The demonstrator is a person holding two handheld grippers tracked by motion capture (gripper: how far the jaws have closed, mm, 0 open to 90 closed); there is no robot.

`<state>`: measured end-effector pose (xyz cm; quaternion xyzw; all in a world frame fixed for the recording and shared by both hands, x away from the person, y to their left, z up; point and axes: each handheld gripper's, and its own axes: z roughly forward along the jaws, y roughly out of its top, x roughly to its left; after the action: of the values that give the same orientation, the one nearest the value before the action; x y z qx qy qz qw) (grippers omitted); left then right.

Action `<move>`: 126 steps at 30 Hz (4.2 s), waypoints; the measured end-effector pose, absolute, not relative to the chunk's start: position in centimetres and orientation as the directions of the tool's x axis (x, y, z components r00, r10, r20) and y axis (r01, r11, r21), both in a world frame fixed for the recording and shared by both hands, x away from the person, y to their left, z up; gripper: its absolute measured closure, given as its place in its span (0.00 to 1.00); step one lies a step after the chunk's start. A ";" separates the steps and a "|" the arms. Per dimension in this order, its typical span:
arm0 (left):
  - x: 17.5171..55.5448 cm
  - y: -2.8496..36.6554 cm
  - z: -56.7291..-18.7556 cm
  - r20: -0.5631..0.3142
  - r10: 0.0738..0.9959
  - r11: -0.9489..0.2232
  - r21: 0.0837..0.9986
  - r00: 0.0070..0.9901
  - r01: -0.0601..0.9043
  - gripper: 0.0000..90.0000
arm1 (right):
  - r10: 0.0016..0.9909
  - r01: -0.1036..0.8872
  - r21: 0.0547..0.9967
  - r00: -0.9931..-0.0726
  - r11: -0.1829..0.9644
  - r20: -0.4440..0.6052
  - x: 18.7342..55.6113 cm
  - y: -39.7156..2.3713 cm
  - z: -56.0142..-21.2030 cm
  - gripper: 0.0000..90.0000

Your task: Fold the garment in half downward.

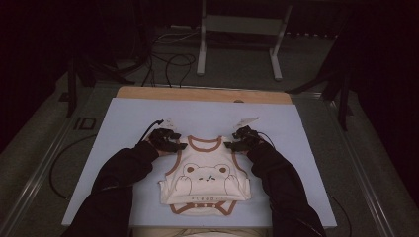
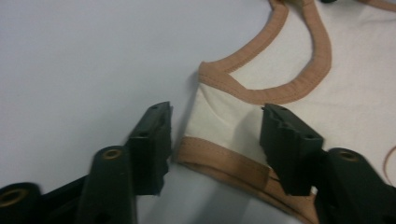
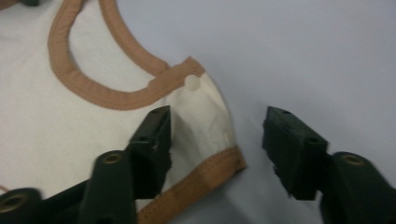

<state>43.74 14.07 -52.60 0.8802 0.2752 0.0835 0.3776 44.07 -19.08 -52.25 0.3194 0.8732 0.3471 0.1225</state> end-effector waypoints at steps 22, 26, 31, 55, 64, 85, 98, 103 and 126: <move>43.7 13.3 -52.1 -0.127 0.524 -0.579 0.672 0.842 0.462 0.98 | 0.618 0.486 0.655 -0.786 0.579 0.037 43.4 -18.1 -51.7 0.92; 43.7 13.3 -51.9 -0.124 0.521 -0.579 0.675 0.844 0.457 0.98 | 0.620 0.480 0.646 -0.784 0.594 0.012 43.3 -17.9 -51.5 0.92; 43.6 13.6 -51.0 -0.119 0.520 -0.544 0.717 0.846 0.435 0.98 | 0.627 0.479 0.660 -0.779 0.579 0.015 43.3 -18.2 -50.9 0.92; 43.2 13.7 -46.9 -0.073 0.503 -0.529 0.762 0.861 0.374 0.98 | 0.639 0.437 0.724 -0.769 0.534 -0.008 43.0 -18.8 -47.6 0.92; 43.1 13.6 -44.9 -0.053 0.498 -0.524 0.777 0.866 0.349 0.98 | 0.643 0.416 0.743 -0.765 0.524 -0.025 42.9 -19.0 -45.9 0.92; 44.3 13.9 -40.0 0.005 0.527 -0.495 0.815 0.850 0.302 0.98 | 0.677 0.371 0.790 -0.733 0.489 -0.075 44.5 -18.3 -40.9 0.92; 44.5 13.3 -36.0 0.069 0.541 -0.479 0.844 0.838 0.240 0.98 | 0.713 0.301 0.840 -0.688 0.452 -0.137 45.4 -18.4 -36.2 0.92; 44.3 13.4 -36.4 0.068 0.540 -0.485 0.839 0.839 0.245 0.98 | 0.714 0.304 0.844 -0.689 0.441 -0.125 45.0 -18.7 -36.8 0.92; 41.5 14.7 -38.3 0.037 0.505 -0.471 0.849 0.862 0.239 0.98 | 0.664 0.251 0.856 -0.736 0.452 -0.134 40.9 -18.4 -37.8 0.92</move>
<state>41.47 14.66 -38.29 0.8455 0.2202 0.1431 0.4649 40.87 -18.39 -37.79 0.2790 0.8195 0.4431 0.2328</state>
